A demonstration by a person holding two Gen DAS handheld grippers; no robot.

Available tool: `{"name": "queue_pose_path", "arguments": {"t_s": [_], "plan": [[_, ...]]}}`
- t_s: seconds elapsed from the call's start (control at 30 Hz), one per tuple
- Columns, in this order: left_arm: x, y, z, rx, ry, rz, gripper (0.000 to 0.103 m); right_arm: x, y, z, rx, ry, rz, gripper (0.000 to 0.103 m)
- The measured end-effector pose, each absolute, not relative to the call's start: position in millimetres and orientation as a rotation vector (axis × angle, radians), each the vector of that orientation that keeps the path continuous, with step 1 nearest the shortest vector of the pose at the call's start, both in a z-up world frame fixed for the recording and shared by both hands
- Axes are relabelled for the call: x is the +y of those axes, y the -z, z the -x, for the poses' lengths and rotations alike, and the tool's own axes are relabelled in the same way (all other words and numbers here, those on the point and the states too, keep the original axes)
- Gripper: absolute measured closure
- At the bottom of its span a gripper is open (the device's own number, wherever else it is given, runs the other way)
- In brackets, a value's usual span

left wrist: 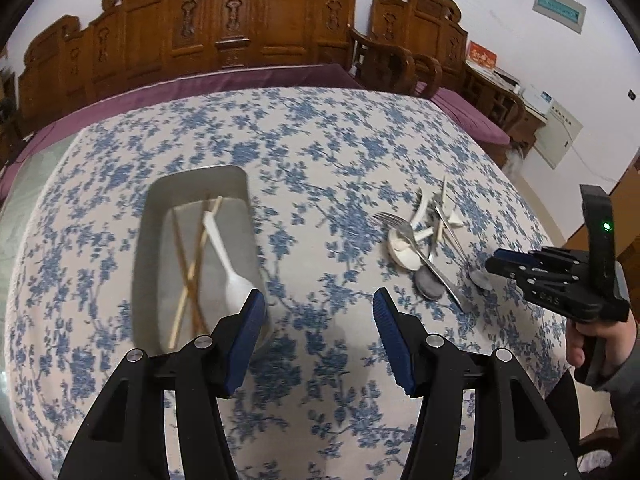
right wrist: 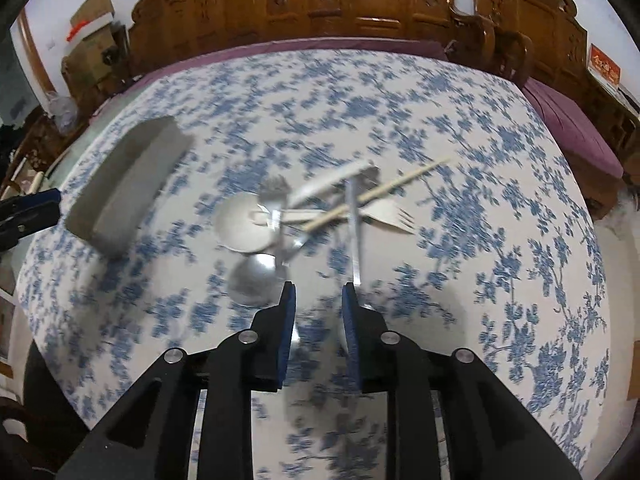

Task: Organize utensils
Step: 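Reach the right gripper into the utensil pile and grasp a silver spoon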

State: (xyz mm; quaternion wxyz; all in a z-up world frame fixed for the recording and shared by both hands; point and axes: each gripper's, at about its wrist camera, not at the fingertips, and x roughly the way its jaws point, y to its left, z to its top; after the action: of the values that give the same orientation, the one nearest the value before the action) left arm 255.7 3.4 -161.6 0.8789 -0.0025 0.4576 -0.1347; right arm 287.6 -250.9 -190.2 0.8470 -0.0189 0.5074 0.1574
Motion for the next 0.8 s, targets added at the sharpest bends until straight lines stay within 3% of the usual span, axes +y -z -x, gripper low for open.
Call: {"name": "queue_pose_path", "arguments": {"t_s": [0.8], "plan": [[-49.9,183.8,-260.4,1.015,0.321,-0.028,0.049,-239.0,237.4,-355.5,1.186,-0.325,0.167,0.077]]}}
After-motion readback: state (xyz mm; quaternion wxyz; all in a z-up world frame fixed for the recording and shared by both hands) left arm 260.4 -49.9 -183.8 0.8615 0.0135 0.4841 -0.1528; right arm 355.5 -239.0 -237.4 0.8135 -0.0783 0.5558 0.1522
